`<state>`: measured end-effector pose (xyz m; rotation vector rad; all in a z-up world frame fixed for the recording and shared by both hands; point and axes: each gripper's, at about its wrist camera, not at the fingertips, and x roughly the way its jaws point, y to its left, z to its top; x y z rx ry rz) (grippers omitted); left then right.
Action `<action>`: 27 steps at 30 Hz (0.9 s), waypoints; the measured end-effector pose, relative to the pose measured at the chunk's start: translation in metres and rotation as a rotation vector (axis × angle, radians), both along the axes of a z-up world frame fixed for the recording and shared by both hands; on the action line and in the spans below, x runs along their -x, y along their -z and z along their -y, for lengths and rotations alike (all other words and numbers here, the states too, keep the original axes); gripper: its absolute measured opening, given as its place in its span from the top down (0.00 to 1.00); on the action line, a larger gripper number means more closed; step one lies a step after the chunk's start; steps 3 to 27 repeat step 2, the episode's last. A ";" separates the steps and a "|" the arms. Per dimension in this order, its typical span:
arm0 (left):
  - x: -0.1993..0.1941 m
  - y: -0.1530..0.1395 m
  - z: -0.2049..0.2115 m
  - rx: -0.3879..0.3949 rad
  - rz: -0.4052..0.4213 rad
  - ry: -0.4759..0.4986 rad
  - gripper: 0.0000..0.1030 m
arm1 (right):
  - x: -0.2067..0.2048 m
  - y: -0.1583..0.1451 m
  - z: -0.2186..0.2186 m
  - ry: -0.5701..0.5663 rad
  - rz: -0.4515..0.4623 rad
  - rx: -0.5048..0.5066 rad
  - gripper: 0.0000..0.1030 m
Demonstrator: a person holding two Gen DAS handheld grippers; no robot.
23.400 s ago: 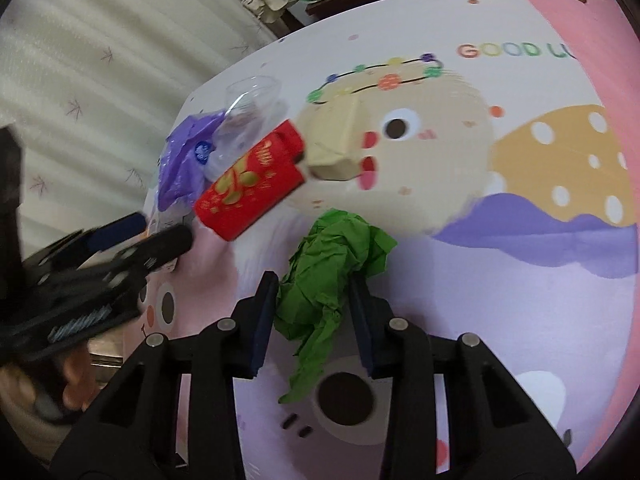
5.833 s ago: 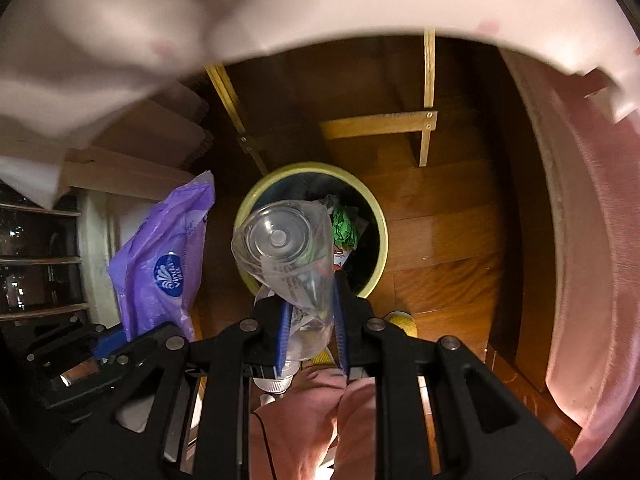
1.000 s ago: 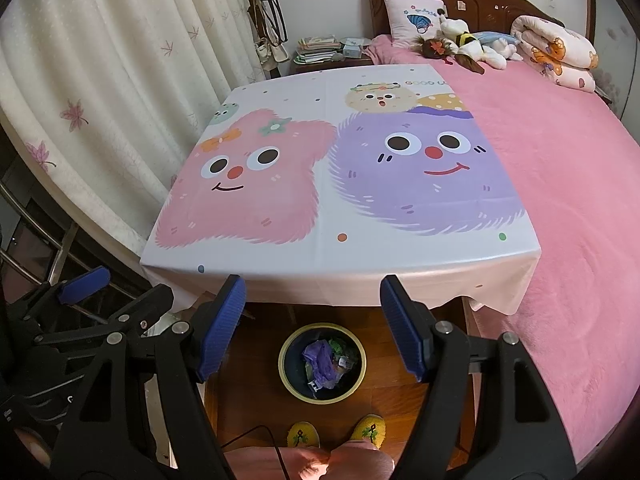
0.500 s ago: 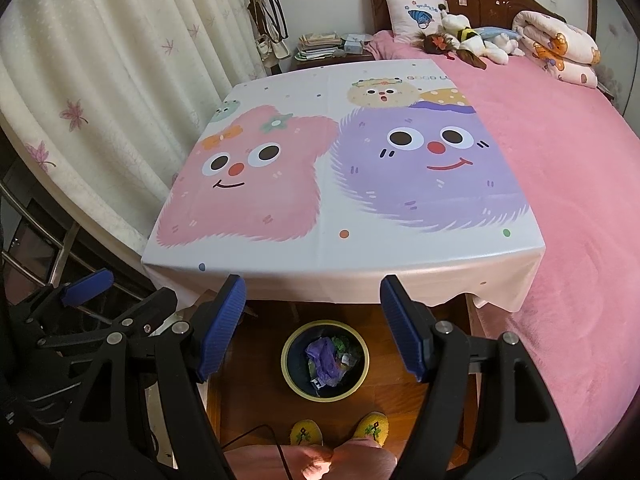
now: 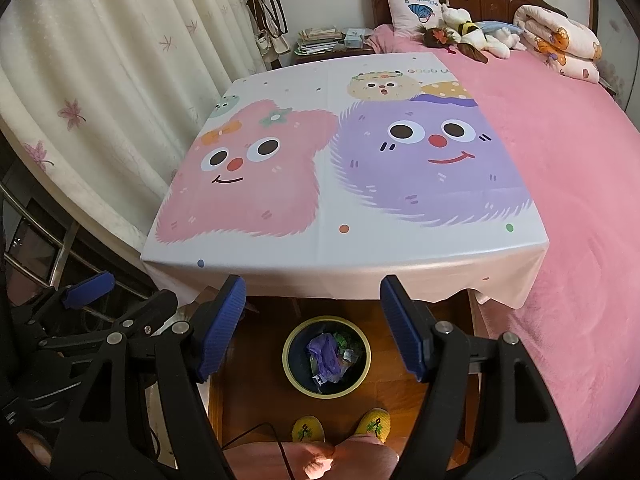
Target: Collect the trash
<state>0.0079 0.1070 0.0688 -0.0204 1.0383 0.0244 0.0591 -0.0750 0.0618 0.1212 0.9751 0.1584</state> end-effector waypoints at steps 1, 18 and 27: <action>0.000 0.000 0.000 0.001 0.000 0.000 0.16 | -0.001 0.001 0.000 -0.001 -0.001 -0.002 0.35; 0.001 0.001 -0.001 0.001 0.000 0.000 0.16 | -0.001 0.002 0.000 -0.001 -0.002 -0.003 0.35; 0.001 0.001 -0.001 0.001 0.000 0.000 0.16 | -0.001 0.002 0.000 -0.001 -0.002 -0.003 0.35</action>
